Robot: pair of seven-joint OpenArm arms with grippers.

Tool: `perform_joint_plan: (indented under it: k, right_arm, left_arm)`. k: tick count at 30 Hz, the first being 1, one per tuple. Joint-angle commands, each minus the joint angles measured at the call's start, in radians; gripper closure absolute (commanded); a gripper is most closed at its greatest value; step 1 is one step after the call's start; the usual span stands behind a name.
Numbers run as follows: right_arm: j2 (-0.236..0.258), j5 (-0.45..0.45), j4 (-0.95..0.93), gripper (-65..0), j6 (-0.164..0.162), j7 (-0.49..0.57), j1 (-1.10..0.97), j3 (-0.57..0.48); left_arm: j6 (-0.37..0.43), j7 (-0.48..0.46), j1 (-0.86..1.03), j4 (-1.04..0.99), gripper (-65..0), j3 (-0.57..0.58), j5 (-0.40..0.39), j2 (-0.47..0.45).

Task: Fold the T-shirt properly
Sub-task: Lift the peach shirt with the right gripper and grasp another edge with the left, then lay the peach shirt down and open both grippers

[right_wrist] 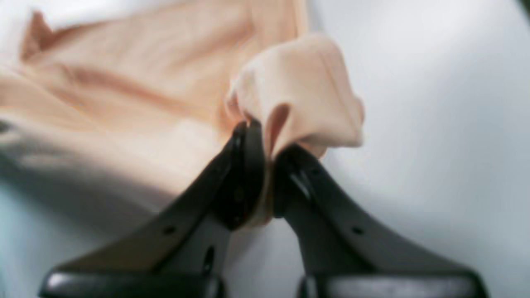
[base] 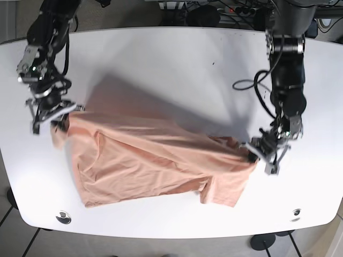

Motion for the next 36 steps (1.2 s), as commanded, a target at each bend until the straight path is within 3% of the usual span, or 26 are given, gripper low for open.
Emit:
perform_joint_plan:
  k: [1,6,12,14,16,18,19,20,23,26,29,36]
  right_arm:
    - [-0.013,0.001,0.026,-1.9,0.005,0.033,-0.058,0.017]
    - [-0.044,0.001,0.029,-1.9,0.005,0.033,-0.165,0.015]
    - [-0.052,0.003,0.047,-1.9,0.005,0.033,-0.278,0.009]
    - [-0.078,0.003,0.049,-2.1,0.005,0.033,-0.295,0.009]
    - [-0.079,0.001,0.049,-3.5,0.005,0.028,-0.295,0.008]
    - [-0.082,0.001,0.049,-14.0,0.005,0.028,-0.297,0.008]
    - [-0.084,0.001,0.049,-25.7,0.005,0.028,-0.297,0.008]
    - [-0.085,0.001,0.052,-33.3,0.005,0.030,-0.295,0.008]
    - [-0.085,0.001,0.056,-46.8,0.005,0.033,-0.274,0.006]
    - [-0.081,0.001,0.053,-47.2,0.005,0.033,-0.222,0.000]
    - [-0.039,0.000,0.047,-47.4,0.005,0.033,-0.134,-0.126]
    - [-0.021,-0.003,-0.034,-46.8,0.005,0.033,0.114,-0.450]
  left_arm:
    - [0.005,0.010,0.056,0.091,-1.9,-0.077,-0.004,-0.016]
    - [-0.081,0.086,0.202,0.242,-1.9,-0.196,0.002,-0.016]
    - [-0.084,0.103,0.173,0.262,-2.6,-0.202,0.003,-0.014]
    - [-0.084,0.105,0.145,0.263,-10.0,-0.184,0.003,-0.016]
    - [-0.084,0.120,0.142,0.286,-23.1,-0.176,0.003,-0.016]
    - [-0.084,0.162,0.148,0.346,-36.9,-0.178,-0.003,-0.013]
    - [-0.086,0.195,0.148,0.403,-43.3,-0.179,-0.003,-0.010]
    - [-0.086,0.220,0.155,0.441,-45.1,-0.179,-0.003,-0.010]
    - [-0.160,0.272,0.221,0.622,-45.3,-0.205,-0.004,-0.010]
    - [-0.258,0.295,0.290,0.745,-45.3,-0.290,-0.004,-0.008]
    - [-0.337,0.301,0.360,0.805,-45.1,-0.382,-0.004,-0.008]
    - [-0.362,0.301,0.477,0.808,-45.1,-0.563,-0.003,-0.008]
